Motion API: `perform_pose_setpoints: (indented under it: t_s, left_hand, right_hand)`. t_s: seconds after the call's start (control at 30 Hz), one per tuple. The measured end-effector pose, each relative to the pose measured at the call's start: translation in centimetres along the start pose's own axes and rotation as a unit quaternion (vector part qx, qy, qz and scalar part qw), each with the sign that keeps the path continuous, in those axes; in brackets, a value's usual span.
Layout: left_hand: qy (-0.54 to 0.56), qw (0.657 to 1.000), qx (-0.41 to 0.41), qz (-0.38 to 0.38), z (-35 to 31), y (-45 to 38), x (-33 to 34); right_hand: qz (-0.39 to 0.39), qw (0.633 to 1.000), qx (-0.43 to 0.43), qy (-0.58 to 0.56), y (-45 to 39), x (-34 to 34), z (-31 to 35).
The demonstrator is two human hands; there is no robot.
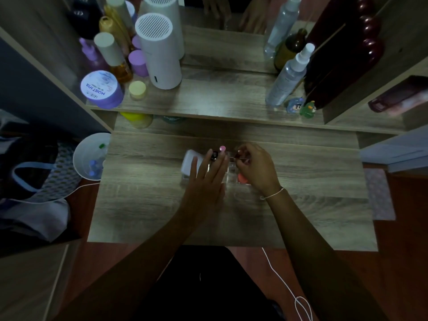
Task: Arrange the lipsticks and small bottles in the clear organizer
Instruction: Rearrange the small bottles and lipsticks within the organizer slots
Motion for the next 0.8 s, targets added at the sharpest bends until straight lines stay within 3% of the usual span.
perform_pose_setpoints:
  t_s: [0.3, 0.8]
  left_hand:
    - [0.017, 0.999, 0.015, 0.037, 0.0, 0.4, 0.1]
    - [0.116, 0.993, -0.031, 0.006, 0.9, -0.1, -1.7]
  right_hand:
    - [-0.002, 1.0, 0.007, -0.014, 0.0, -0.1, 0.2]
    - [0.014, 1.0, 0.009, -0.022, 0.3, -0.3, 0.7]
Point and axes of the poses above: each hand's wrist, its own y-axis away from the middle knuckle, its own x-axis out of the palm, z = x × y, the point moved 3 cm from there along -y, towards the middle knuckle, and after that the axes turned 12 degrees about -x, right-handed, at the moved point
